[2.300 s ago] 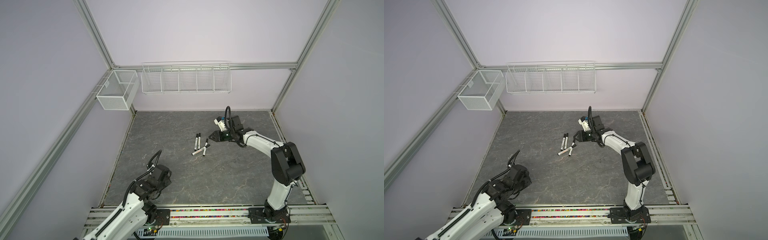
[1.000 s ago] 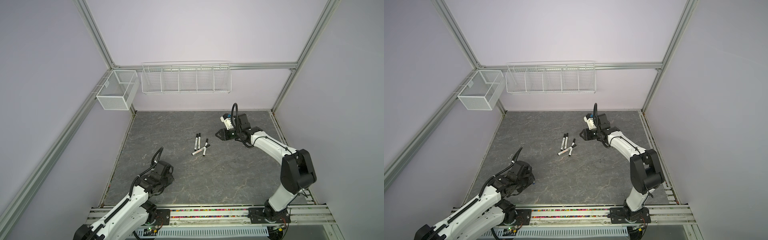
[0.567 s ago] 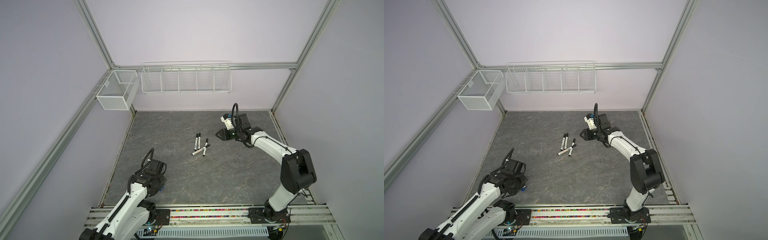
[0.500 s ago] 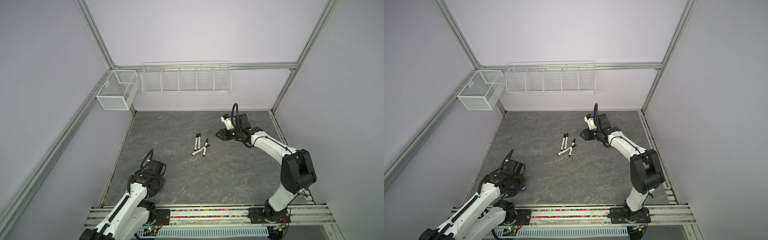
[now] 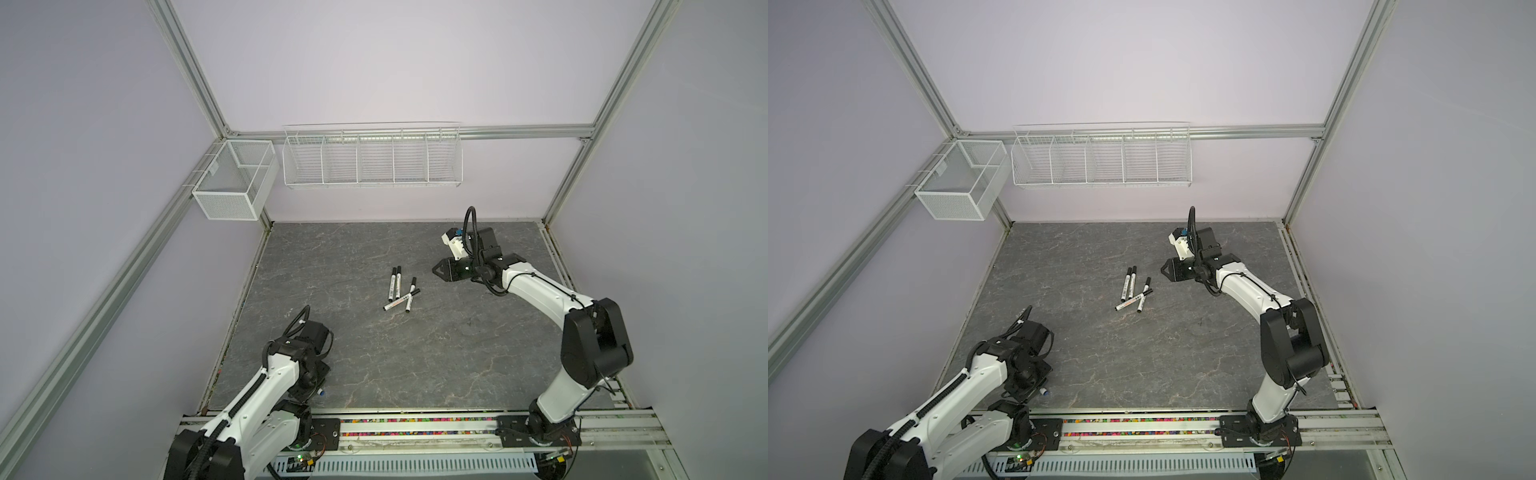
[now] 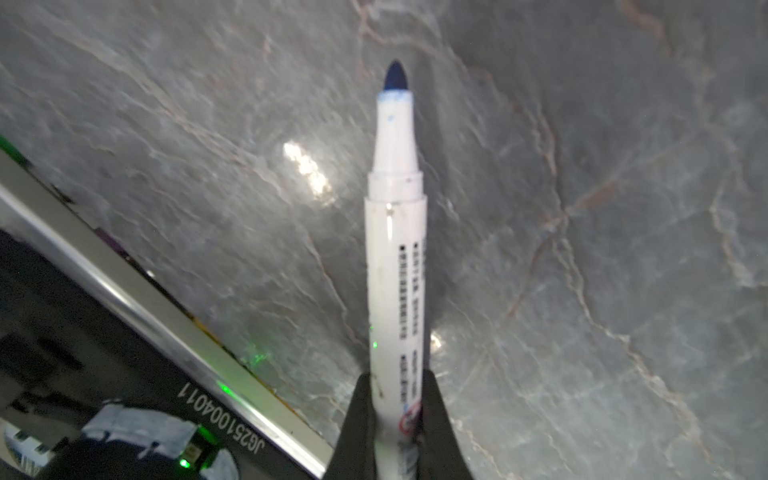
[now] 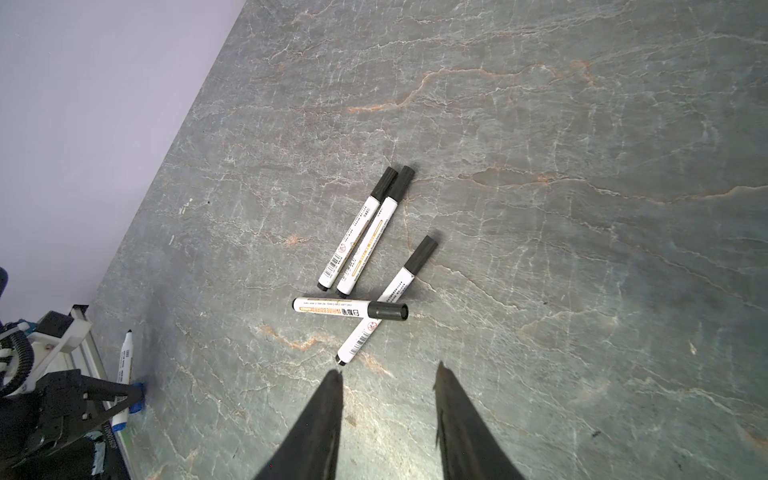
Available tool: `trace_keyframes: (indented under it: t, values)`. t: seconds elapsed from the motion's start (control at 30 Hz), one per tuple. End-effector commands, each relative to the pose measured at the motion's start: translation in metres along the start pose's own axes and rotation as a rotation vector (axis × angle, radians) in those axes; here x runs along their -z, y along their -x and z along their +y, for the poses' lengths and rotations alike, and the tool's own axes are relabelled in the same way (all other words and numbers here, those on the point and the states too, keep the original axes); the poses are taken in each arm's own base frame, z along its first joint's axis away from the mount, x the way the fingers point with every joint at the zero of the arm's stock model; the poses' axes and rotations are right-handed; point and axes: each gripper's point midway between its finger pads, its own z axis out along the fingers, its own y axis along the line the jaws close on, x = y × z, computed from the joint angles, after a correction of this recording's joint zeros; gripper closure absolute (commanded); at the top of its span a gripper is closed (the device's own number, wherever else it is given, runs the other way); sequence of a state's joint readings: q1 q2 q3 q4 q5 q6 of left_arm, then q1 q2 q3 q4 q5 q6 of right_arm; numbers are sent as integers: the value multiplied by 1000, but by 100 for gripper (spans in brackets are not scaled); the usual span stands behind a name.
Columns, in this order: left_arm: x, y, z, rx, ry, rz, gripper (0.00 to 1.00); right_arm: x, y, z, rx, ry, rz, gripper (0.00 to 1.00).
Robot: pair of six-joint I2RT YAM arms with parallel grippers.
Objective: Insert the pens into the pen caps
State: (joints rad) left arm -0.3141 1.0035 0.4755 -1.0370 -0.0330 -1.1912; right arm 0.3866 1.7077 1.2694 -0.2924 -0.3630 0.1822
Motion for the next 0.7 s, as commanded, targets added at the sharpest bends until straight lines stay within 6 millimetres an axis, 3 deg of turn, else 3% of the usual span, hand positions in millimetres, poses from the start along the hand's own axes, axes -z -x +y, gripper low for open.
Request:
trace_keyframes:
  t: [0.0, 0.13, 0.33, 0.5, 0.57, 0.67]
  values:
    - [-1, 5, -25, -27, -52, 10, 100, 7, -1, -6, 12, -21, -4, 59]
    - [-6, 8, -72, -150, -149, 49, 100, 10, 1, -8, 12, -27, -14, 59]
    - [-5, 3, -179, -435, -318, 137, 100, 12, 2, -14, -1, -53, -19, 59]
    - [4, -32, -260, -720, -447, 202, 100, 19, 4, -20, 12, -96, -28, 59]
    - [2, -42, -270, -759, -466, 240, 100, 21, 4, -21, 20, -105, -29, 59]
    - [-2, -44, -268, -766, -465, 254, 100, 23, 5, -21, 27, -111, -32, 59]
